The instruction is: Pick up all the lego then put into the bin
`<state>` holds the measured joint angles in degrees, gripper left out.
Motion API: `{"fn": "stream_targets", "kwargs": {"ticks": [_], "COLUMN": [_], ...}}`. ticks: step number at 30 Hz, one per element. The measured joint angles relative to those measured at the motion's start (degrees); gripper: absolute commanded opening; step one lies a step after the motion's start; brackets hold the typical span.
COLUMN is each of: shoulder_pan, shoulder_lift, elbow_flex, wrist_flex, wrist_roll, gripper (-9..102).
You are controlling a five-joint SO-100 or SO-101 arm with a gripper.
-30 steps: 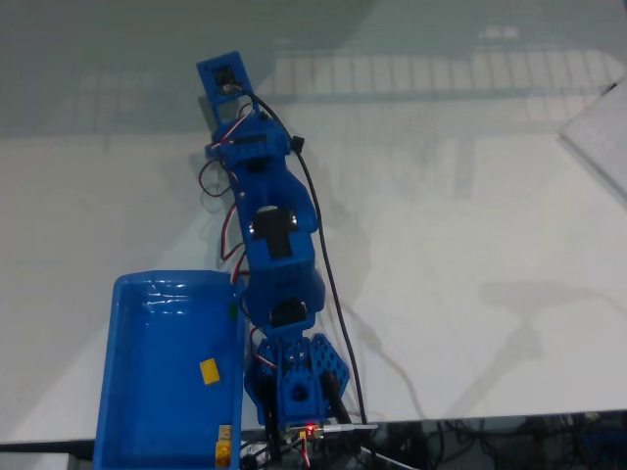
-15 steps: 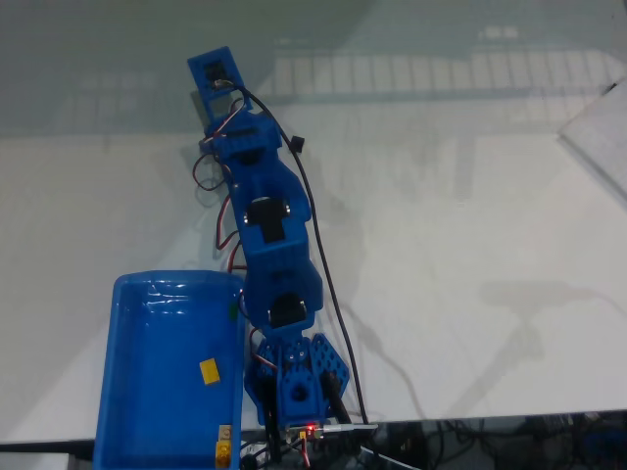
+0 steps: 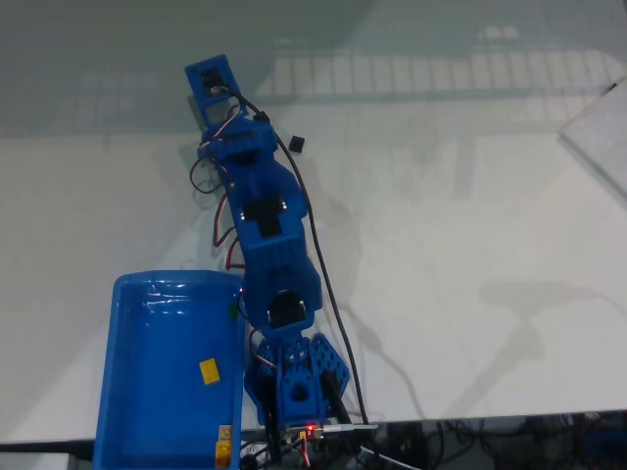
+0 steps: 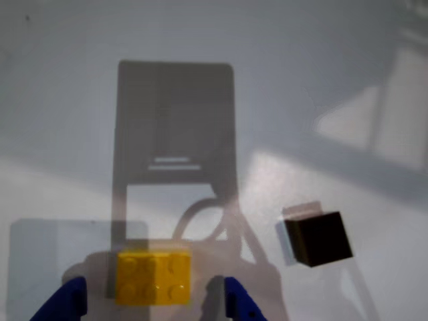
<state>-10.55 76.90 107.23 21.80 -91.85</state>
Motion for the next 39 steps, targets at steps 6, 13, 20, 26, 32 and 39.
{"fn": "stream_targets", "kwargs": {"ticks": [6,13,20,26,32,39], "shoulder_pan": [-0.18,-0.70,-0.97,-1.05,-4.39,-14.06], "shoulder_lift": [-0.97,-1.41,-1.93,-0.70,14.06,46.58], "elbow_flex": [-0.62,-1.14,-1.14,-1.05,4.22,11.78], "wrist_flex": [-0.09,-0.09,-0.09,0.00,0.18,15.91], "wrist_roll": [0.00,0.00,0.00,2.55,10.90,19.60], "gripper": [23,6,1,2,2,2]}}
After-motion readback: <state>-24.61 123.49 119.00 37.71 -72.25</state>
